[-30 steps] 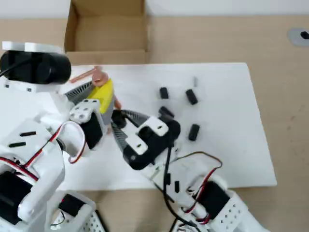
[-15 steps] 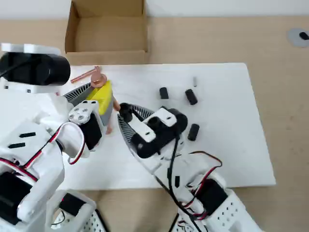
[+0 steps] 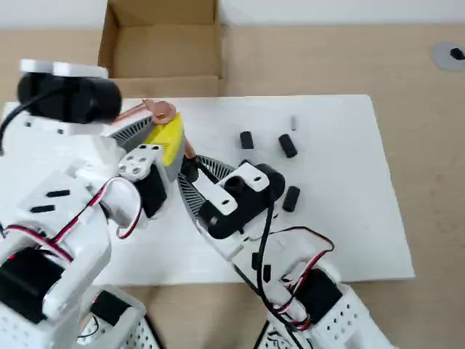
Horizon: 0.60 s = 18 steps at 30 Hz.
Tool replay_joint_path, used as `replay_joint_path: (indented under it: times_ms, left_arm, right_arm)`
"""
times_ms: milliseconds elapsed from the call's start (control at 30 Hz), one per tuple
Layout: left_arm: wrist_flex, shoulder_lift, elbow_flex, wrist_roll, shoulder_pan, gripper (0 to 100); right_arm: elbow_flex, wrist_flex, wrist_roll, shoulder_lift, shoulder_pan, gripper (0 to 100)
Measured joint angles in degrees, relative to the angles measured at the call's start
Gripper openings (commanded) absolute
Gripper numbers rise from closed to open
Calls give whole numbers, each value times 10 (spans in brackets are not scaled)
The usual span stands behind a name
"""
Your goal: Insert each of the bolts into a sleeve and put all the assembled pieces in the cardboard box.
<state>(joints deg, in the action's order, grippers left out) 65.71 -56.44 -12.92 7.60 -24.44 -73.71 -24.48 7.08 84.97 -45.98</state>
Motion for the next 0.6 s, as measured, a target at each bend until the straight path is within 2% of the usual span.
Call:
replay_joint_path:
  times_ms: [267,600]
  left_arm:
    - [-3,0,-5,-40,0,5]
    - [13,-2,-5,-48,0,5]
  right_arm:
    - [-1,0,0,0,0,9]
    - [-2,0,0,0,0,9]
